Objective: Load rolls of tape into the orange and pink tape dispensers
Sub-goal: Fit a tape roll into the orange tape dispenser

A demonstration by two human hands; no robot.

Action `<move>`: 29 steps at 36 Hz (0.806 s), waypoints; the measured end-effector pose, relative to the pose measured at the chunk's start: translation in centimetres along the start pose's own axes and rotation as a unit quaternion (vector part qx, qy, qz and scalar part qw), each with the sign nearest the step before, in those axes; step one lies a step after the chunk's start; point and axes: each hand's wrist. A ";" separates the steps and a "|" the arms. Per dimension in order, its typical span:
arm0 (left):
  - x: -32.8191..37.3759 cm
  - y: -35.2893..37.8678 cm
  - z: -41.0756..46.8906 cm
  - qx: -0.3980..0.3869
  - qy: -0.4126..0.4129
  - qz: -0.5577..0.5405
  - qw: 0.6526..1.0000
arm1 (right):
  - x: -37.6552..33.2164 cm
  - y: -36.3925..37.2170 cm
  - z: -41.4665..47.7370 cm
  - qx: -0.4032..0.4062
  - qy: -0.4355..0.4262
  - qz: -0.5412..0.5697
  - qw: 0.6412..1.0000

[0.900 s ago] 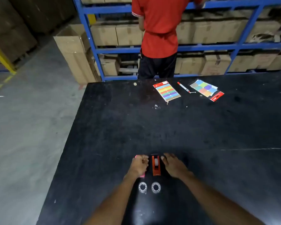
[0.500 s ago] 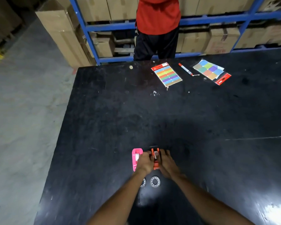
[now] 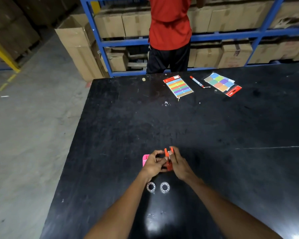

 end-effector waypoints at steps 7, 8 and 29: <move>1.5 -0.3 -1.5 0.041 -0.006 0.009 0.999 | 0.4 -1.7 -1.5 -0.002 -0.014 0.009 1.000; 1.7 -0.7 -1.4 0.051 -0.013 0.025 0.998 | 0.5 -2.2 -1.6 0.006 -0.009 0.011 1.000; -2.9 4.7 1.9 0.129 -0.086 0.480 0.864 | 3.2 -6.2 -1.4 -0.014 -0.033 0.022 0.999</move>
Point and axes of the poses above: each hand's wrist, its own z-axis towards the middle knuckle, its own y-axis out of the palm, x = y × z, and after that the axes turned 12 degrees about y, right-handed
